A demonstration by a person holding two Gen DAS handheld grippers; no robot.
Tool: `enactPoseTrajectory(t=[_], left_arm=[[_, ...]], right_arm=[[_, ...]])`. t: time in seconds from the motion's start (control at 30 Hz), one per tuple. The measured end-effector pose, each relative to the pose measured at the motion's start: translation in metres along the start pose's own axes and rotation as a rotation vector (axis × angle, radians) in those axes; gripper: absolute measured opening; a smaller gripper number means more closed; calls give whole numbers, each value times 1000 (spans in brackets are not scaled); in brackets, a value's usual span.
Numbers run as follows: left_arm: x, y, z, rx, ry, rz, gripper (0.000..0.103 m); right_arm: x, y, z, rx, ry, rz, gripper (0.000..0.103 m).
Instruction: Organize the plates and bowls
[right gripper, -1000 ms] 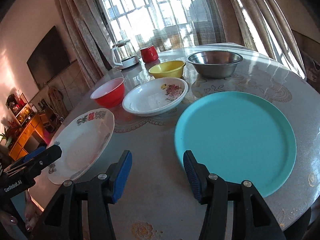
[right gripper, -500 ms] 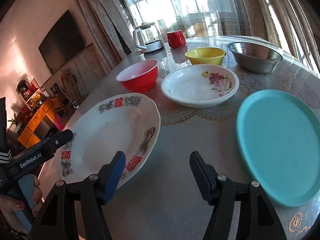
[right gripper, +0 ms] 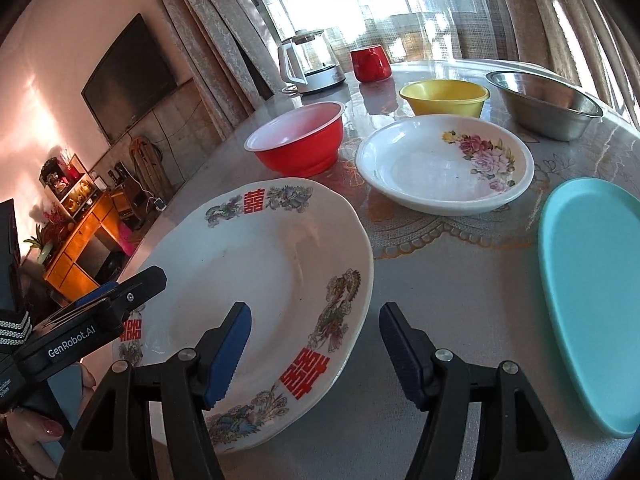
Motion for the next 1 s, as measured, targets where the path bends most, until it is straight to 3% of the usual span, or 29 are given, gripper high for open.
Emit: enactPoseTrajectory(t=[0.1, 0.2, 0.33, 0.37, 0.53, 0.73, 0.8, 0.87, 1.0], left_arm=[[-4, 1, 3, -4, -15, 10, 93], [-10, 2, 7, -4, -53, 14, 87], [-18, 0, 15, 13, -113, 17, 62], [-19, -2, 18, 22, -116, 21, 60], [-22, -5, 23, 32, -126, 17, 58], [-19, -6, 22, 24, -148, -4, 54], [-15, -6, 21, 20, -145, -21, 49], [-11, -6, 20, 14, -144, -43, 41], [-12, -8, 17, 7, -167, -49, 40]], right_arm=[[3, 1, 3, -14, 9, -12, 68], [6, 3, 5, -15, 33, -22, 68], [9, 4, 8, -5, 56, -25, 68], [10, 4, 9, -1, 65, -28, 67], [11, 6, 12, 7, 86, -13, 60], [14, 6, 13, 12, 83, -21, 60], [10, 6, 13, 7, 70, -10, 54], [4, 6, 11, 2, 65, 14, 41], [-2, 4, 8, 3, 81, 31, 31]])
Point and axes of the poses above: each gripper's, at about its wrist camera, not at the fingertips, and z roughly the way its jaws point, x to its left, y to its top, the point moved 9 cm from there along z, roughly the way its jaws point, and after that the axes turned 6 degrees about z, right-handed, at the moved point
